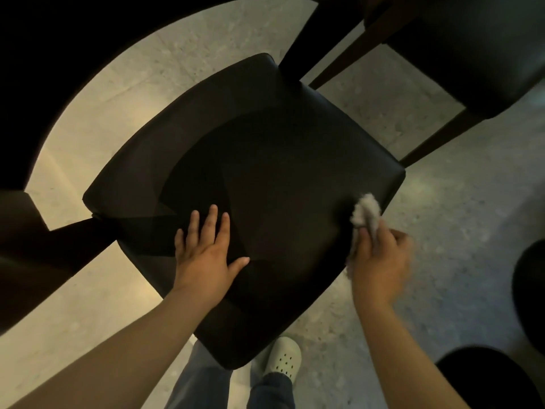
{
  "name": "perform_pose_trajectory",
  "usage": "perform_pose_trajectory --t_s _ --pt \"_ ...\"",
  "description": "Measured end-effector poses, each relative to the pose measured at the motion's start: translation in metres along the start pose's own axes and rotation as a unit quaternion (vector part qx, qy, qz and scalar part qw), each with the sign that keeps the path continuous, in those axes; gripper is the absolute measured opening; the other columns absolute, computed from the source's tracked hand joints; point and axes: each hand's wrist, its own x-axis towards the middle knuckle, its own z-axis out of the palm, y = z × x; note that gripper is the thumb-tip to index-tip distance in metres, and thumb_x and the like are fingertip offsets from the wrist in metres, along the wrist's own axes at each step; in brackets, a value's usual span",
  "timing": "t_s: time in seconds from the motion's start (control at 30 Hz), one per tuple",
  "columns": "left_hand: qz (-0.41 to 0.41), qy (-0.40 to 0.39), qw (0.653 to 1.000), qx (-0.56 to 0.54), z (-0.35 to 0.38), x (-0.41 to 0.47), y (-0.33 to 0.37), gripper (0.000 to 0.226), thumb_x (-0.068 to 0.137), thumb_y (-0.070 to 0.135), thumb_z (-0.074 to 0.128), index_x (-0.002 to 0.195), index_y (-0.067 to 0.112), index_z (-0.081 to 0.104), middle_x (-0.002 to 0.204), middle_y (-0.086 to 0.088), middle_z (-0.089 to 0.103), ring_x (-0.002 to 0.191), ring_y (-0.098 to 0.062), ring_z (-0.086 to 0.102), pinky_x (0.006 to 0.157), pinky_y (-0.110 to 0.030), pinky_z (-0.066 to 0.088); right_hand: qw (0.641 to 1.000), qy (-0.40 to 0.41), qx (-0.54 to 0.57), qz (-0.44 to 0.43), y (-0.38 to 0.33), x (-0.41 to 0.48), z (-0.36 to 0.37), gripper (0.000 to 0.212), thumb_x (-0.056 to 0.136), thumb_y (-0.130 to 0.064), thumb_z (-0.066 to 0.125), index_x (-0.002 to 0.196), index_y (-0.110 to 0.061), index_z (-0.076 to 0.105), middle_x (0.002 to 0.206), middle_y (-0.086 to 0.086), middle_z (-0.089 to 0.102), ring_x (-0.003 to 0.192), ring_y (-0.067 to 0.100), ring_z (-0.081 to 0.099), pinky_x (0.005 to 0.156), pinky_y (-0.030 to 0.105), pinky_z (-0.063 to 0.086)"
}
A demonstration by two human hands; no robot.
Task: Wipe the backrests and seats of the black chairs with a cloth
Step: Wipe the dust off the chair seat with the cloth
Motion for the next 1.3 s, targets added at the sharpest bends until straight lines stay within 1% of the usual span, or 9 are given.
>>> perform_pose_trajectory --t_s 0.13,0.27,0.4,0.47,0.7,1.0,1.13,1.2,1.3 --pt "0.007 0.003 1.0 -0.006 0.0 0.001 -0.001 0.088 0.092 0.064 0.039 0.154 0.025 -0.01 0.16 0.0 -0.025 0.146 -0.027 -0.025 0.121 -0.05 -0.002 0.979 -0.067 -0.031 -0.192 -0.049 -0.033 0.022 0.043 0.094 -0.037 0.054 0.135 -0.027 0.052 0.121 -0.004 0.048 0.099 0.007 0.049 0.078 0.02 0.043" --pt "0.006 -0.002 1.0 -0.01 -0.001 0.001 -0.002 0.088 0.092 0.064 0.039 0.154 0.026 -0.011 0.16 0.001 -0.025 0.146 -0.026 -0.026 0.121 -0.05 -0.003 0.96 -0.095 -0.08 -0.253 -0.046 -0.017 0.033 0.043 0.095 -0.042 0.045 0.135 -0.027 0.053 0.121 0.0 0.05 0.102 0.014 0.052 0.076 0.026 0.048" --pt "0.004 -0.001 1.0 -0.001 -0.001 0.0 -0.001 0.087 0.093 0.065 0.036 0.154 0.026 -0.013 0.159 0.0 -0.027 0.145 -0.027 -0.026 0.121 -0.05 -0.004 1.0 0.004 0.004 0.016 -0.004 0.027 0.014 0.028 0.096 -0.035 0.052 0.121 -0.029 0.061 0.108 0.002 0.055 0.092 0.026 0.06 0.075 0.034 0.047" --pt "0.006 0.0 1.0 -0.001 -0.001 0.0 -0.001 0.087 0.093 0.065 0.036 0.154 0.026 -0.013 0.16 0.0 -0.025 0.146 -0.027 -0.025 0.121 -0.05 -0.003 0.998 0.028 -0.023 0.052 0.002 0.036 0.005 0.033 0.096 -0.031 0.053 0.127 -0.021 0.06 0.111 0.006 0.05 0.094 0.026 0.056 0.076 0.031 0.039" --pt "0.011 0.073 0.995 -0.061 -0.013 0.004 -0.013 0.077 0.093 0.061 0.041 0.155 0.026 0.012 0.162 -0.003 0.002 0.149 -0.027 -0.001 0.118 -0.049 0.01 0.978 -0.106 0.033 -0.177 -0.11 -0.005 0.038 0.043 0.093 -0.039 0.055 0.134 -0.033 0.044 0.127 -0.007 0.041 0.094 0.002 0.048 0.078 0.021 0.045" --pt "-0.043 0.067 0.996 -0.043 0.002 0.028 -0.028 0.083 0.088 0.073 0.023 0.154 0.034 -0.01 0.161 0.001 -0.022 0.147 -0.026 -0.023 0.117 -0.051 -0.001 0.922 -0.184 0.0 -0.34 -0.196 0.016 0.107 0.035 0.094 -0.03 0.057 0.129 -0.023 0.056 0.135 0.006 0.043 0.113 0.02 0.053 0.088 0.031 0.05" --pt "-0.04 0.057 0.997 -0.029 0.005 0.029 -0.031 0.085 0.085 0.074 0.019 0.153 0.035 -0.013 0.161 0.001 -0.023 0.146 -0.026 -0.024 0.116 -0.052 0.0 0.946 -0.197 0.031 -0.254 -0.152 0.047 0.087 0.018 0.096 -0.035 0.055 0.113 -0.034 0.061 0.11 -0.01 0.058 0.092 0.008 0.06 0.074 0.022 0.047" --pt "-0.044 0.043 0.998 -0.013 0.002 0.028 -0.03 0.086 0.08 0.075 0.009 0.15 0.034 -0.021 0.159 0.001 -0.027 0.145 -0.027 -0.026 0.116 -0.053 0.0 0.972 -0.124 -0.034 -0.196 -0.109 0.059 0.058 0.019 0.096 -0.038 0.053 0.114 -0.035 0.059 0.11 -0.016 0.051 0.089 0.001 0.054 0.077 0.013 0.039" --pt "-0.052 0.023 0.998 0.009 -0.002 0.028 -0.027 0.084 0.075 0.074 0.0 0.142 0.033 -0.033 0.157 -0.001 -0.033 0.145 -0.029 -0.028 0.117 -0.053 0.001 0.999 0.005 -0.031 -0.022 -0.051 0.063 0.017 0.03 0.096 -0.031 0.055 0.125 -0.027 0.059 0.12 -0.002 0.049 0.097 0.013 0.052 0.081 0.025 0.036"
